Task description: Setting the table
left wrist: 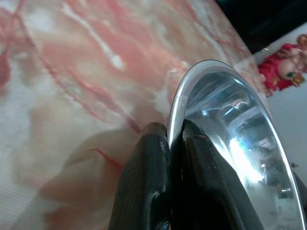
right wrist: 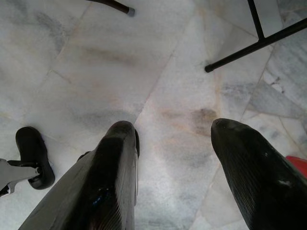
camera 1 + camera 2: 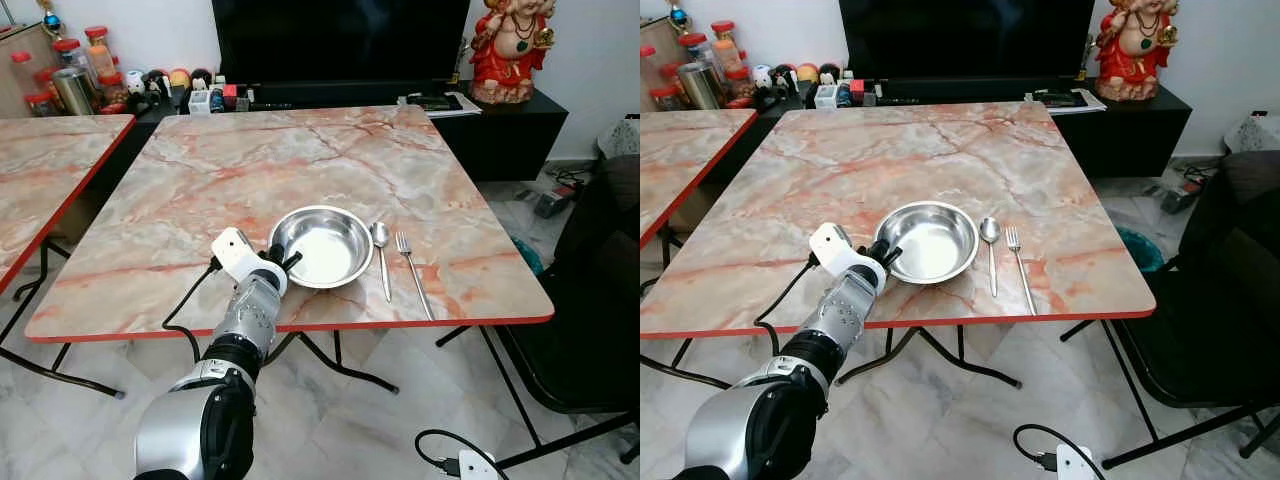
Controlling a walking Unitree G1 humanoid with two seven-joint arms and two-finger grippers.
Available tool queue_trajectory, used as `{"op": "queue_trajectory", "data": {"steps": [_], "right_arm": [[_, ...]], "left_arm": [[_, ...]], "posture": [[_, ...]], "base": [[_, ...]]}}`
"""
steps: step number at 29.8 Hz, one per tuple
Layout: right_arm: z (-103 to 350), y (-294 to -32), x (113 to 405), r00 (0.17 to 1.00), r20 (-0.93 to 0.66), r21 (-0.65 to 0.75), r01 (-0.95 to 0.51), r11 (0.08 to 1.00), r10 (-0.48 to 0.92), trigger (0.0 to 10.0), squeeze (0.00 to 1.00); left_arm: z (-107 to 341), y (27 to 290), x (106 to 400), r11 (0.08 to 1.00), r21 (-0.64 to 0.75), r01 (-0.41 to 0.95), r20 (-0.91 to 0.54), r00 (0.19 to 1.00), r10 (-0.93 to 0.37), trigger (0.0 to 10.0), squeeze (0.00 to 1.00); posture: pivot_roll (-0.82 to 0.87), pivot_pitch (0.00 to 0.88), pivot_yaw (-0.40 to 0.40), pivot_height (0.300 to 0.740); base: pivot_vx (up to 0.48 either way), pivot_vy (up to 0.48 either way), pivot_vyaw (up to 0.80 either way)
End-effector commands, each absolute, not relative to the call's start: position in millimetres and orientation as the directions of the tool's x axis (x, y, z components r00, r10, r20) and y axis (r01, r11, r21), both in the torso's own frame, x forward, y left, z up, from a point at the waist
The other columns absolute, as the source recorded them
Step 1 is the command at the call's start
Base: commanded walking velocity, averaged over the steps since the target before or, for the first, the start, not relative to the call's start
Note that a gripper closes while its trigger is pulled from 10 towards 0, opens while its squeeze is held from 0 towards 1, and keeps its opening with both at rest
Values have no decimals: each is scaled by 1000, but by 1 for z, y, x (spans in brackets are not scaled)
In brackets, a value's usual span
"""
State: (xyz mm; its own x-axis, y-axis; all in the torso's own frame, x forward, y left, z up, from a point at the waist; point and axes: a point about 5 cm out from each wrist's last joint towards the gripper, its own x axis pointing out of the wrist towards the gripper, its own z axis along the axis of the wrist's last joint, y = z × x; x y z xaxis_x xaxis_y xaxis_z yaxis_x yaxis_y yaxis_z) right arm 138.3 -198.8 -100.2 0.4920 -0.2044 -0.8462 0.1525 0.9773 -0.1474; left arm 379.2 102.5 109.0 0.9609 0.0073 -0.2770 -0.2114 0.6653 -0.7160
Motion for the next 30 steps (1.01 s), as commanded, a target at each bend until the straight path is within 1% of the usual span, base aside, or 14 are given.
{"op": "queue_trajectory", "data": {"steps": [1,2,11,12,15,17,22,30], "right_arm": [[-100,-199,138,495,-844,-142,163,976,-206,10000,0],[-101,-198,137,495,-844,-141,164,976,-206,10000,0],[-102,-197,131,488,-848,-140,166,976,-205,10000,0],[-103,-197,130,485,-850,-140,168,976,-206,10000,0],[-104,-197,125,476,-855,-141,170,975,-206,10000,0],[-105,-196,123,473,-856,-140,171,975,-206,10000,0],[-106,-195,121,470,-859,-138,175,975,-205,10000,0],[-106,-193,121,470,-859,-131,176,976,-201,10000,0]], "left_arm": [[117,106,384,644,-727,-238,-274,961,47,10000,0],[118,106,384,635,-727,-262,-285,956,69,10000,0],[123,105,387,633,-731,-254,-269,960,74,10000,0],[123,105,387,637,-728,-254,-270,960,74,10000,0],[121,105,386,702,-667,-250,-279,957,75,10000,0],[120,103,386,726,-644,-240,-280,958,68,10000,0],[115,96,383,741,-635,-218,-294,955,29,10000,0],[111,92,381,748,-627,-217,-308,951,17,10000,0]], "posture": [[-32,0,34,740],[-34,0,35,740],[-41,0,44,740],[-41,0,44,740],[-43,0,50,740],[-43,0,52,740],[-40,0,58,740],[-40,0,61,740]], "base": [[0,0,0],[0,0,0],[0,0,0],[0,0,0],[0,0,0],[0,0,0],[0,0,0],[0,0,0]]}}
